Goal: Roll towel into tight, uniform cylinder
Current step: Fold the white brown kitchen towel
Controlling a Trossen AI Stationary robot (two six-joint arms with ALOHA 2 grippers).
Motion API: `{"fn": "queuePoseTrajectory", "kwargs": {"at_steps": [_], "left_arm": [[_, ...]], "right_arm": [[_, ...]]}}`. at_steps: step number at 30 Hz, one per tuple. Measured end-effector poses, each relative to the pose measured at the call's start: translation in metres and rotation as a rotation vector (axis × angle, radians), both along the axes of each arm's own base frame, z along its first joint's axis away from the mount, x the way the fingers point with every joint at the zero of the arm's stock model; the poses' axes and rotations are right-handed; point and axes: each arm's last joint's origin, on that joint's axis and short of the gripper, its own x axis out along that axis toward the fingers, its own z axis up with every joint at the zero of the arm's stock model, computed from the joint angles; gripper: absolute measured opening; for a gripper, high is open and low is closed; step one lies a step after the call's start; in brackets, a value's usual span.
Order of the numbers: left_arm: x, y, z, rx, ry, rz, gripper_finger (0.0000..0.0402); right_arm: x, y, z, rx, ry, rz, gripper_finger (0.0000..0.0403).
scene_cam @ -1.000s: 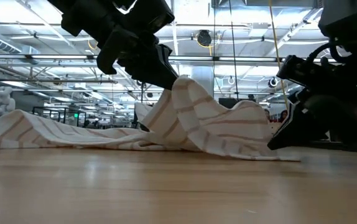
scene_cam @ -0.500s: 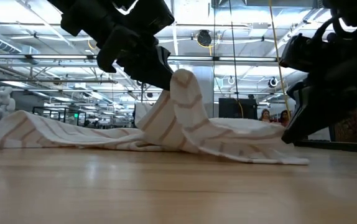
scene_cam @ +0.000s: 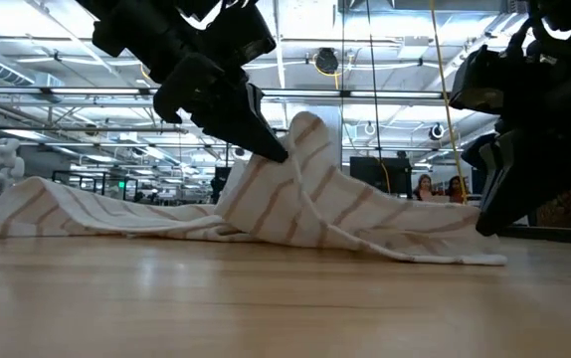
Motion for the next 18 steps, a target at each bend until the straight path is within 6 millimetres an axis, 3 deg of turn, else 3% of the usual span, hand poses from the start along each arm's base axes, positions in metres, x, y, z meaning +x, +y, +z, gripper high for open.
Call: {"fn": "queuePoseTrajectory", "kwargs": {"at_steps": [12, 18], "left_arm": [[-0.008, -0.021, -0.001, 0.098, 0.001, 0.069, 0.0155], [-0.020, -0.047, -0.002, 0.140, 0.037, 0.003, 0.0179]], "right_arm": [[0.000, 0.001, 0.000, 0.067, 0.013, -0.024, 0.0004], [0.000, 0.002, 0.000, 0.082, 0.022, -0.014, 0.0004]]}}
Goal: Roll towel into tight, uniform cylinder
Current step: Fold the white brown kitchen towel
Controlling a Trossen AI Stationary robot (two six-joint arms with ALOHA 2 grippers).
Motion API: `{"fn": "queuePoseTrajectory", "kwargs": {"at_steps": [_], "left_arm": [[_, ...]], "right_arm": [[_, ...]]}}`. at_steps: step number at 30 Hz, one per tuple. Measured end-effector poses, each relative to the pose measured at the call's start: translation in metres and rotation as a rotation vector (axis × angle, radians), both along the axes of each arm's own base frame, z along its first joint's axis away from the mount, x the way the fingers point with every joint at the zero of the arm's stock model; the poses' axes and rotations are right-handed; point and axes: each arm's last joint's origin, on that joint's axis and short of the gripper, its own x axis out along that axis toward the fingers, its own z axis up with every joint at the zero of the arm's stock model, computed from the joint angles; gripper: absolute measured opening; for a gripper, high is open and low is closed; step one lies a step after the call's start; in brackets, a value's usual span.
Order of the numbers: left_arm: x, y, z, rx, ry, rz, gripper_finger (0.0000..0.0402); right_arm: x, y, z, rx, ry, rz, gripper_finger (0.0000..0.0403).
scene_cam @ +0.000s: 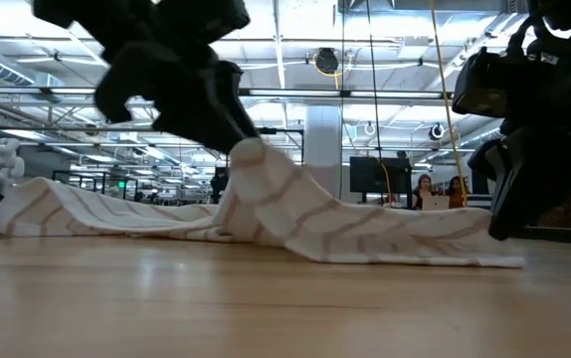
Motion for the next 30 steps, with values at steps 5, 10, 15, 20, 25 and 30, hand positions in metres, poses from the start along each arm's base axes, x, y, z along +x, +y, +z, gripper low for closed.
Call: {"fn": "queuePoseTrajectory", "kwargs": {"at_steps": [5, 10, 15, 20, 25, 30], "left_arm": [[-0.008, -0.018, -0.001, -0.006, 0.006, -0.030, 0.0180], [-0.014, -0.036, 0.001, -0.052, -0.029, -0.044, 0.0180], [-0.015, -0.048, 0.006, -0.192, -0.098, -0.009, 0.0180], [-0.015, -0.052, 0.001, -0.229, -0.104, 0.044, 0.0180], [-0.013, -0.058, -0.017, -0.253, -0.057, 0.067, 0.0180], [-0.017, -0.076, -0.031, -0.255, -0.067, 0.048, 0.0180]], "right_arm": [[0.000, 0.000, 0.000, 0.006, 0.002, -0.002, 0.0004], [0.000, 0.000, 0.000, 0.023, 0.003, -0.025, 0.0004], [0.000, 0.000, 0.000, 0.047, 0.005, -0.060, 0.0004], [-0.001, 0.001, 0.000, 0.110, 0.030, -0.073, 0.0004], [-0.001, 0.002, 0.000, 0.123, 0.031, -0.087, 0.0004], [-0.001, 0.002, 0.000, 0.127, 0.030, -0.093, 0.0004]]}}
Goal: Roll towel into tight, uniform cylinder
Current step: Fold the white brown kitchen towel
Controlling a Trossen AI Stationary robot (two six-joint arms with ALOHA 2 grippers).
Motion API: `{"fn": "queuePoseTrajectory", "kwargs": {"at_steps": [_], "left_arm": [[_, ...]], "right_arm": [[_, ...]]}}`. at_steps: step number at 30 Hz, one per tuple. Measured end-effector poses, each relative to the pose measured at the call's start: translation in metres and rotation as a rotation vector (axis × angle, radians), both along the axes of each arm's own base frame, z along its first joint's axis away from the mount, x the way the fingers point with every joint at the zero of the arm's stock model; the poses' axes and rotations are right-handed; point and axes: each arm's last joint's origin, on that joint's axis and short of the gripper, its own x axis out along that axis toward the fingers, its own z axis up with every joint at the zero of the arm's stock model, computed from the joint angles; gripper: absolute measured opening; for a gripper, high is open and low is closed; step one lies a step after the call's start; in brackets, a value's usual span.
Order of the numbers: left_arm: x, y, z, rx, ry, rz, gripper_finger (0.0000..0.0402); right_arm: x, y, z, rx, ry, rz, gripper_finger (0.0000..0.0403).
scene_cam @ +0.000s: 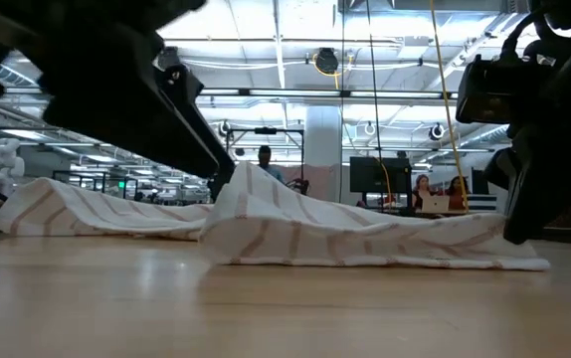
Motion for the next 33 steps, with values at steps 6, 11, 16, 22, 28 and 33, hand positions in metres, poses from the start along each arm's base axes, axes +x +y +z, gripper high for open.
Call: {"fn": "queuePoseTrajectory", "kwargs": {"at_steps": [6, 11, 16, 22, 28, 33], "left_arm": [[-0.005, -0.016, -0.009, 0.028, -0.078, 0.077, 0.0180], [-0.004, -0.020, -0.029, 0.070, -0.099, 0.152, 0.0187], [-0.005, -0.027, -0.039, 0.181, -0.184, 0.214, 0.0226], [-0.009, -0.019, -0.050, 0.231, -0.116, 0.269, 0.0251], [-0.014, -0.013, -0.026, 0.291, -0.100, 0.242, 0.0239], [-0.012, 0.004, 0.001, 0.348, -0.031, 0.128, 0.0213]], "right_arm": [[0.000, 0.000, 0.000, 0.000, -0.003, -0.005, 0.0004], [0.000, 0.000, 0.000, -0.002, -0.006, -0.007, 0.0004], [0.000, 0.000, 0.000, -0.003, -0.006, -0.008, 0.0004], [0.000, 0.000, 0.000, -0.003, -0.007, -0.008, 0.0004], [0.000, 0.000, 0.000, 0.000, -0.006, -0.009, 0.0004], [0.000, 0.000, 0.000, -0.002, -0.005, -0.007, 0.0004]]}}
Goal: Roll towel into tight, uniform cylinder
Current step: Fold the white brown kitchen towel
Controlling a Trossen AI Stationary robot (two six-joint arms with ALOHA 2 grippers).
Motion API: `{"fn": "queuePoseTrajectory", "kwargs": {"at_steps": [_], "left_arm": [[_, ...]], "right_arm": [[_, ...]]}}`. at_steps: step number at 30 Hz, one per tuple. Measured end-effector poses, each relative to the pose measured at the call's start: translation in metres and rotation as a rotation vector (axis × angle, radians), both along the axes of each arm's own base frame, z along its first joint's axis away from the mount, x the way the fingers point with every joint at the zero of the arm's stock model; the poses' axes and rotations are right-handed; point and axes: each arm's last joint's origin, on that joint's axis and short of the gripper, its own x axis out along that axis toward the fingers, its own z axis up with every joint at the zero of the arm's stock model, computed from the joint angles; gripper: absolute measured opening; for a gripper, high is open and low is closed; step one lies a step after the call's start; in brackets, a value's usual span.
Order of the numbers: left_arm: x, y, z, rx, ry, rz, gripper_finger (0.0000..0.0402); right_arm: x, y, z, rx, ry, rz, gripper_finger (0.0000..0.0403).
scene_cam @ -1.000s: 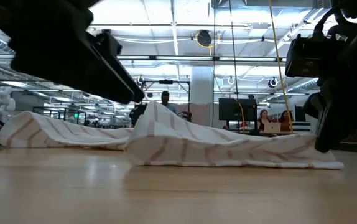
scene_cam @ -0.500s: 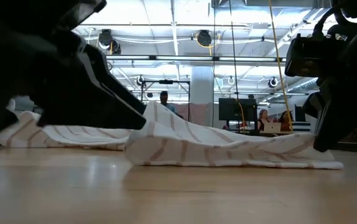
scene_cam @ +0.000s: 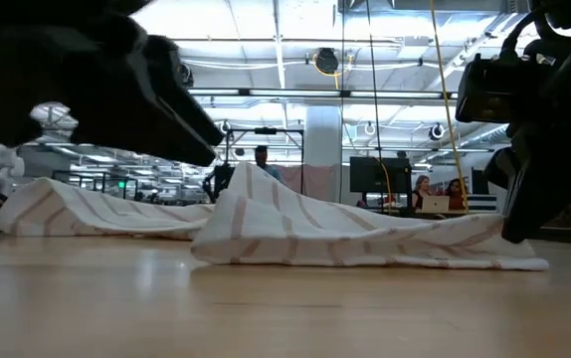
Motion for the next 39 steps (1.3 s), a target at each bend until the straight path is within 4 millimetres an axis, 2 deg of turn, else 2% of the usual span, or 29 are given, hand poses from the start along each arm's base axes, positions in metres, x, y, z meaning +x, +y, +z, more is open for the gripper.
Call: {"fn": "queuePoseTrajectory", "kwargs": {"at_steps": [6, 9, 17, 20, 27, 31, 35, 39], "left_arm": [[0.014, 0.044, -0.009, 0.041, 0.223, -0.082, 0.0173], [0.016, 0.070, -0.021, 0.049, 0.294, -0.047, 0.0156], [0.024, 0.128, -0.027, 0.098, 0.333, 0.115, 0.0120], [0.024, 0.141, -0.024, 0.111, 0.342, 0.159, 0.0118], [0.010, 0.129, 0.015, 0.035, 0.280, 0.129, 0.0118], [0.005, 0.120, 0.032, -0.184, 0.188, 0.118, 0.0118], [0.005, 0.101, 0.032, -0.427, 0.158, 0.083, 0.0121], [0.005, 0.068, 0.021, -0.496, 0.105, -0.014, 0.0148]], "right_arm": [[0.000, 0.000, 0.000, -0.007, 0.003, 0.009, 0.0004], [0.000, 0.000, 0.000, -0.008, 0.004, 0.010, 0.0004], [0.000, 0.000, 0.000, -0.019, 0.004, 0.030, 0.0004], [0.000, 0.000, 0.000, -0.022, 0.004, 0.034, 0.0004], [-0.001, 0.001, 0.000, -0.021, 0.003, 0.039, 0.0004], [0.000, 0.002, 0.001, -0.007, -0.016, 0.030, 0.0004], [0.003, 0.004, 0.003, 0.015, -0.056, 0.028, 0.0004], [0.004, 0.004, 0.003, 0.016, -0.058, 0.028, 0.0004]]}}
